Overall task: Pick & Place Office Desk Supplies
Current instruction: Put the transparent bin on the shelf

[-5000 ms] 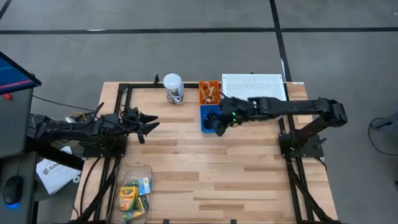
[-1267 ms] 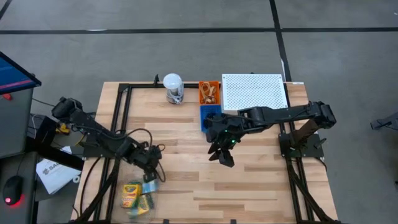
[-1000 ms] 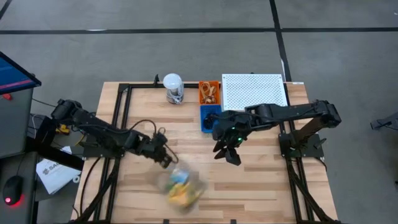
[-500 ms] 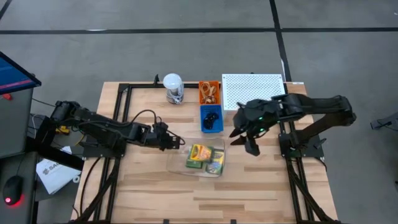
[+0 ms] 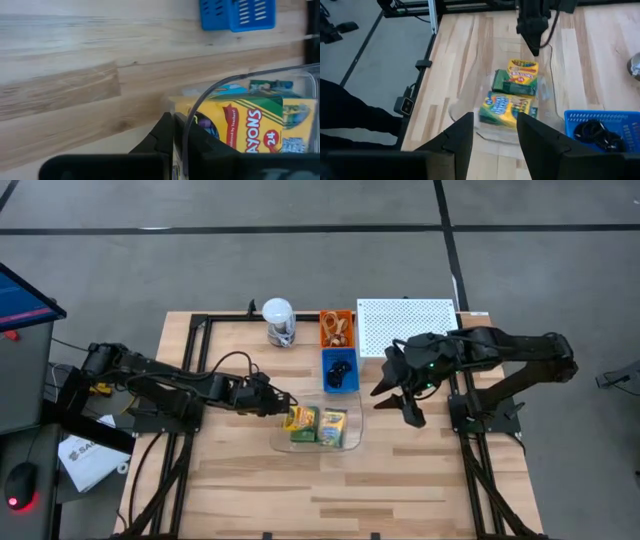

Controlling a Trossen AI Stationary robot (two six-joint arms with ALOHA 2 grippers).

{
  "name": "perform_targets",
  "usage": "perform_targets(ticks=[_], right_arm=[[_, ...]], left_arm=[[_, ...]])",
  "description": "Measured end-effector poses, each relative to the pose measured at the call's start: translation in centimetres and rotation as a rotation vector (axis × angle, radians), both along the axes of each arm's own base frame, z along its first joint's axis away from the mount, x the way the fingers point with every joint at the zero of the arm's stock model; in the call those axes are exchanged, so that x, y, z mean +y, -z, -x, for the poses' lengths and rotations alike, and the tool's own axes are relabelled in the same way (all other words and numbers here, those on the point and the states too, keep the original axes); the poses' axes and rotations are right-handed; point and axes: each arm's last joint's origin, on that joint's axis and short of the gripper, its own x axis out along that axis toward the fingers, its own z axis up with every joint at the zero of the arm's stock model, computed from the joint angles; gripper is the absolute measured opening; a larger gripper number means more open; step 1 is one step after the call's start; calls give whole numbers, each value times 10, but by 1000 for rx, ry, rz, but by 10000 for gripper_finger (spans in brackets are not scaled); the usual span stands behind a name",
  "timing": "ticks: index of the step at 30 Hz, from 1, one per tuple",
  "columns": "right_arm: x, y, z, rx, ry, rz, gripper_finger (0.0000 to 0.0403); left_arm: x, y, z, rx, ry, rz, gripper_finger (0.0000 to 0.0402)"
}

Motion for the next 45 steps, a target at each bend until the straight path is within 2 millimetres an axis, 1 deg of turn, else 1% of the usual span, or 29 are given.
perform_targets(ticks=[4,8,11,14,17,19,21,24,27,29,32,35,40,42,45], right_arm=[[1,-1,-3,-22,-1,-4,148],[4,2,-13,-40,-25,8,147],[7,8,-25,-39,-57,10,142],[12,17,-45,-47,-130,-31,134],[19,28,-61,-47,-206,-36,128],[22,39,-70,-13,-226,-23,129],[24,47,-79,16,-244,-33,136],[24,56,-92,68,-268,-68,158],[25,59,-101,93,-284,-75,190],[27,59,-108,76,-296,-69,209],[30,64,-119,89,-297,-65,228],[31,77,-131,128,-278,-46,231],[33,105,-152,187,-221,-13,218],[33,114,-156,218,-192,-8,210],[34,121,-162,225,-151,-13,200]], left_arm=[[0,2,3,44,9,-3,4],[1,4,7,86,13,-5,3],[1,5,8,96,13,-10,3],[1,5,7,89,9,-9,3],[2,5,7,88,4,-9,2],[3,5,7,88,2,-10,1],[3,5,7,88,5,-15,1],[6,5,6,93,0,-26,1],[10,5,7,102,-22,-50,1],[11,5,7,101,-37,-63,1],[14,5,7,101,-47,-64,0],[16,5,8,112,-54,-66,0],[17,5,7,110,-57,-64,0],[17,5,7,109,-61,-59,0],[17,5,7,109,-61,-57,0]])
